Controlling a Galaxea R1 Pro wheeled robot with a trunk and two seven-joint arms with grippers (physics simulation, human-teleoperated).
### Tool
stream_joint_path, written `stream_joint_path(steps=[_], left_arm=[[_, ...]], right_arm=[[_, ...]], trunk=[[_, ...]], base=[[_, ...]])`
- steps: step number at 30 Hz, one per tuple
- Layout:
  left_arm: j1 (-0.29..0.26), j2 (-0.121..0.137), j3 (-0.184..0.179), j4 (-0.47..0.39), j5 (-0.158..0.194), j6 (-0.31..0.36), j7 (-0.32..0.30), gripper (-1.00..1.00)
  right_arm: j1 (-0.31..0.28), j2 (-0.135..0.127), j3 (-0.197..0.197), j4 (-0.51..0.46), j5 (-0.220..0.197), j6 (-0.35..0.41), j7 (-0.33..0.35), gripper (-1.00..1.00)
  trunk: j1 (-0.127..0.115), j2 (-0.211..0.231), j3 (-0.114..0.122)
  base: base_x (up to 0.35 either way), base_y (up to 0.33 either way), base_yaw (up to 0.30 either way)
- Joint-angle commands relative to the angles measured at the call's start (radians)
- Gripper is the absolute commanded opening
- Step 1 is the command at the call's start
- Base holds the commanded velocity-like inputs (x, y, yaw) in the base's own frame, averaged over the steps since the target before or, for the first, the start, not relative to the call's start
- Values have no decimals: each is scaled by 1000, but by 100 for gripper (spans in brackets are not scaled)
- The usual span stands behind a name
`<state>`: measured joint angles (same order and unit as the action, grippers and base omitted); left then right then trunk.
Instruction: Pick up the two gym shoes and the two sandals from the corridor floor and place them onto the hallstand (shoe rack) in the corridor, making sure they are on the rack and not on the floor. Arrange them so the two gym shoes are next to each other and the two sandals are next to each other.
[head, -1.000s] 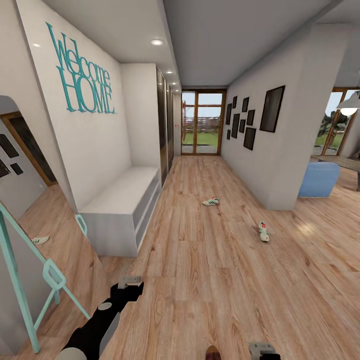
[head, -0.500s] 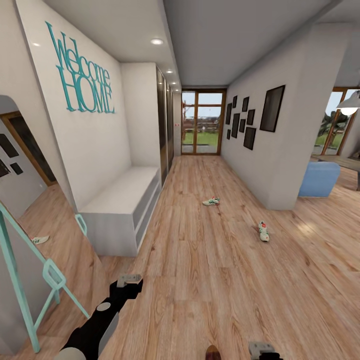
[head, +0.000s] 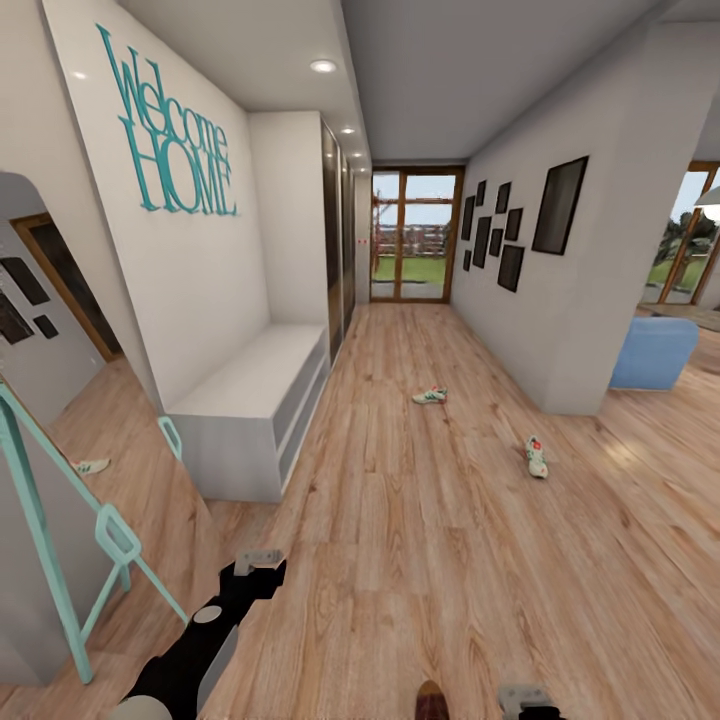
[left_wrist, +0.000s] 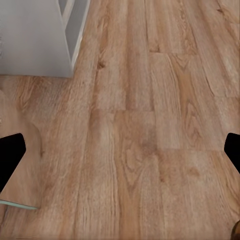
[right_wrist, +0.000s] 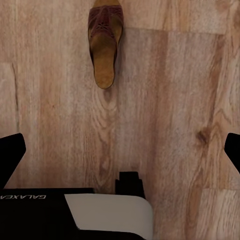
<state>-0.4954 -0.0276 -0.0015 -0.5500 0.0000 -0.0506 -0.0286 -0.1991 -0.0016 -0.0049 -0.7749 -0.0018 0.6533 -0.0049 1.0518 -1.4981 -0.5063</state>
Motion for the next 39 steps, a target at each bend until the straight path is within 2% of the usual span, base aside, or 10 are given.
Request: stream_joint_path(steps=[1,5,8,12,13,16,20,27,32,39], left_arm=[[-1,0,0,1,0,-3,-2,100],[-1,0,-1,2,0,-3,-2,100],[-1,-1,-1,2,0,-3,-2,100],[-1,-1,-1,2,0,-3,-2,100],[-1,-1,-1,2,0,-3,-2,100],[-1,-2,-2,3,0,-3,-2,100],[-1,-3,-3,4,0,-4,-2,100],[-1,-4,-3,4,0,-5,-2,100],[-1,-4,-4,5,0,-5,-2,100],[-1,-5,-5,5,0,-5,-2,100]], right_arm=[[0,0,0,-1,0,5,-1,100],[0,0,-2,0,1,-5,-1,100],[0,0,-1,0,2,-66,-1,100],[0,0,1,2,3,-184,-1,100],[0,0,2,5,3,-254,-1,100],[0,0,3,14,2,-372,-1,100],[0,0,3,21,2,-457,-1,100],[0,0,0,38,2,-476,-1,100],[0,-1,-2,125,0,-481,-1,100],[0,-1,-3,164,-3,-483,-1,100]], trunk=[[4,-8,-6],[19,-36,-25],[31,-57,-39],[46,-85,-58],[50,-92,-63],[61,-113,-78],[77,-141,-97],[104,-190,-130],[123,-225,-154],[150,-274,-187]], base=[[0,0,102],[0,0,108],[0,0,113],[0,0,115],[0,0,116],[0,0,116],[0,0,116],[0,0,117],[0,0,118],[0,0,119]])
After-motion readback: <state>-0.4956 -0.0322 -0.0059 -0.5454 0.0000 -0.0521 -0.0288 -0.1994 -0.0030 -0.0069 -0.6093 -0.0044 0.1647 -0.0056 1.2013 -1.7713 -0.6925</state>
